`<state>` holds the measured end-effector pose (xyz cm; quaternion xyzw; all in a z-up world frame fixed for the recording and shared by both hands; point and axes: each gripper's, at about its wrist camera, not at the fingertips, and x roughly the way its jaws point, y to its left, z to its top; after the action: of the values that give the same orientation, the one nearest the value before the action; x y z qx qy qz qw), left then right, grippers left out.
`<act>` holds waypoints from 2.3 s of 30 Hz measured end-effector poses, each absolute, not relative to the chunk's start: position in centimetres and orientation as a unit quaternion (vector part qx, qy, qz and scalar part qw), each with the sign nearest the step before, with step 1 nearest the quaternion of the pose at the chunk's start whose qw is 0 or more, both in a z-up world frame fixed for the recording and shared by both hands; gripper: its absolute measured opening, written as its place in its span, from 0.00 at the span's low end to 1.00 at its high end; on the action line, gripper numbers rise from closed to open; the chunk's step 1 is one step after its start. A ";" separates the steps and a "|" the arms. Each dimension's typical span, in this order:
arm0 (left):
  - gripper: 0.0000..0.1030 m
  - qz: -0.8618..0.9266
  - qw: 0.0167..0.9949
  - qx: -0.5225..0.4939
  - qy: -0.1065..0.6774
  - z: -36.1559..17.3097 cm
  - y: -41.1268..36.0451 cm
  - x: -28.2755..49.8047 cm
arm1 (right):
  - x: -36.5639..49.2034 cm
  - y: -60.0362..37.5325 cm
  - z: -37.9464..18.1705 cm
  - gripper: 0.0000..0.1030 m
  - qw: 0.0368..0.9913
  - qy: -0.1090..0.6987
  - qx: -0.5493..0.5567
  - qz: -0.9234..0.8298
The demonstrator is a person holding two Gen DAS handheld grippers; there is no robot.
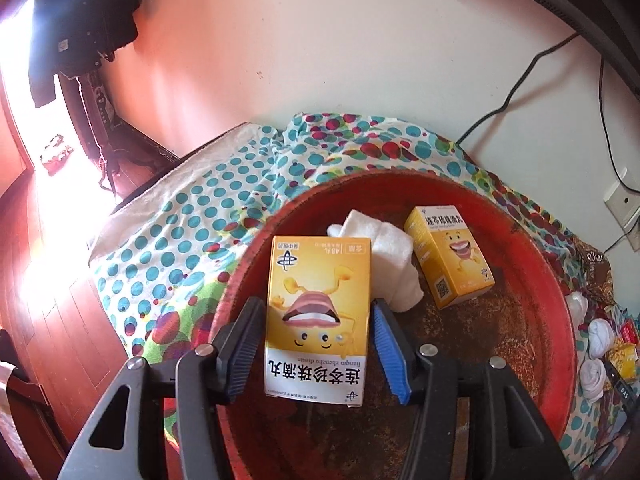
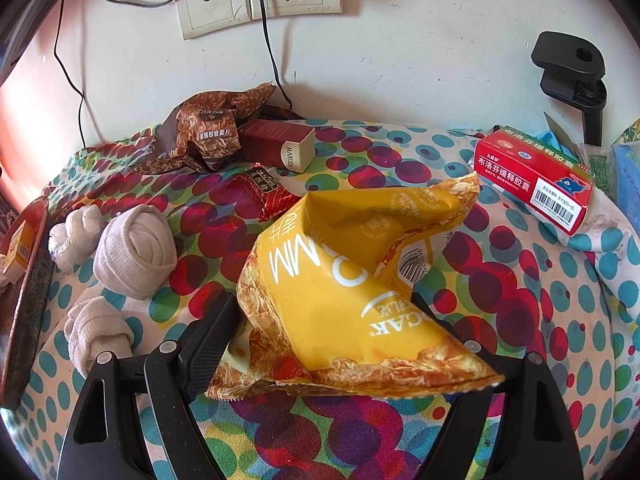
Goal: Organize objects
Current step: 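Carry the second box into the red tray and open the left tool, then carry the yellow chip bag into the red tray and open the right tool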
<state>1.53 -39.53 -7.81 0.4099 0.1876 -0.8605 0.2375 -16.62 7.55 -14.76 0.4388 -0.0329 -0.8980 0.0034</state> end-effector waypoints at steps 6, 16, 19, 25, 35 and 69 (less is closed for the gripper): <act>0.54 -0.878 0.239 0.371 0.186 -5.4 -39.0 2.3 | -16.7 8.1 -14.7 0.79 0.003 -0.031 0.438 -0.899; 0.65 -0.918 0.143 0.337 0.154 -2.5 -31.8 1.2 | -16.8 8.0 -14.4 0.77 -0.023 -0.038 0.436 -0.899; 0.65 -0.917 0.109 0.350 0.161 -3.2 -29.6 0.6 | -16.6 8.6 -14.5 0.76 -0.031 -0.043 0.435 -0.899; 0.65 -0.913 0.094 0.369 0.144 -4.9 -28.1 0.1 | -15.8 9.4 -14.3 0.75 -0.052 -0.057 0.417 -0.906; 0.65 -0.904 0.112 0.382 0.155 -6.1 -30.6 -0.1 | -14.9 8.7 -12.1 0.74 -0.086 -0.068 0.405 -0.908; 0.65 -0.902 0.144 0.360 0.190 -5.3 -38.7 1.9 | -9.0 -13.6 -6.7 0.74 0.309 0.099 0.412 -0.852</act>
<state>1.88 -38.66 -5.28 0.3596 0.1897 -0.9023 0.1436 -9.02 -13.65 -6.71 0.4119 0.0989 -0.8516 0.3086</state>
